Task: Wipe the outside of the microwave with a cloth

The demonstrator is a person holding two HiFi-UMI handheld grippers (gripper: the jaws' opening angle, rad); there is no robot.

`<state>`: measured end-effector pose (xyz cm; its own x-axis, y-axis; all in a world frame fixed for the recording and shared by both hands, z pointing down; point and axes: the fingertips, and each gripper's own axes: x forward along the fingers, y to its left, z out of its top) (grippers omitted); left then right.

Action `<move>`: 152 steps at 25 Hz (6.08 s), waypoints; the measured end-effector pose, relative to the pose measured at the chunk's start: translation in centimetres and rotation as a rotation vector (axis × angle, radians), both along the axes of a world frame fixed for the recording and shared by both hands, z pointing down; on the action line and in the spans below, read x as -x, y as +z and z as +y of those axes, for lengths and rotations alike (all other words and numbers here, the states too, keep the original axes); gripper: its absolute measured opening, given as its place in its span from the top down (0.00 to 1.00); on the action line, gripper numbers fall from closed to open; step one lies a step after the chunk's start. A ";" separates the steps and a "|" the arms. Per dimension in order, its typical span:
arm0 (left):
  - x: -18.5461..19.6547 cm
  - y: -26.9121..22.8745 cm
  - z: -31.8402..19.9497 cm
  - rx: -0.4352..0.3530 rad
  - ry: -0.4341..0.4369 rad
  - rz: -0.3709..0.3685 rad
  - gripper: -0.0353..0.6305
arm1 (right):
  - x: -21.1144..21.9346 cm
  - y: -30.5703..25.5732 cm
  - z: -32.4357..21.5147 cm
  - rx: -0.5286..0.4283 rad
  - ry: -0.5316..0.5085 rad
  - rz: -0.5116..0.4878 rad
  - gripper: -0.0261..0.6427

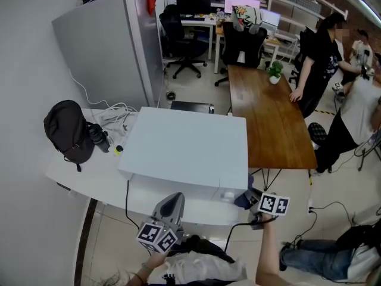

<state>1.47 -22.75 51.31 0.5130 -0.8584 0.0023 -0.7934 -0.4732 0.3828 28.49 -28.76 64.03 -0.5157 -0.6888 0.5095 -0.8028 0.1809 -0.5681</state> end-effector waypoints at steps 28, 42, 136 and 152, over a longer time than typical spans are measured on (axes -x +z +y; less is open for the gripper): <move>17.9 -2.1 3.6 -0.059 0.103 0.017 0.97 | 40.0 -19.4 -17.3 -0.137 -0.304 0.190 0.86; 19.4 -1.9 3.1 -0.045 0.126 0.048 0.97 | 10.3 -15.5 -16.3 0.064 0.182 0.327 0.85; 14.1 0.8 8.6 0.042 0.232 0.047 0.97 | 11.0 -21.6 9.9 -0.316 0.312 -0.048 0.85; 8.3 -2.7 30.9 -0.027 0.218 0.203 0.97 | 13.3 -18.7 39.7 -0.390 0.312 -0.195 0.85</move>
<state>-6.81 8.11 48.64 0.6725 -0.7266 -0.1408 -0.5808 -0.6361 0.5080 15.22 10.98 45.30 -0.3154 -0.9437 0.0997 -0.7382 0.1780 -0.6507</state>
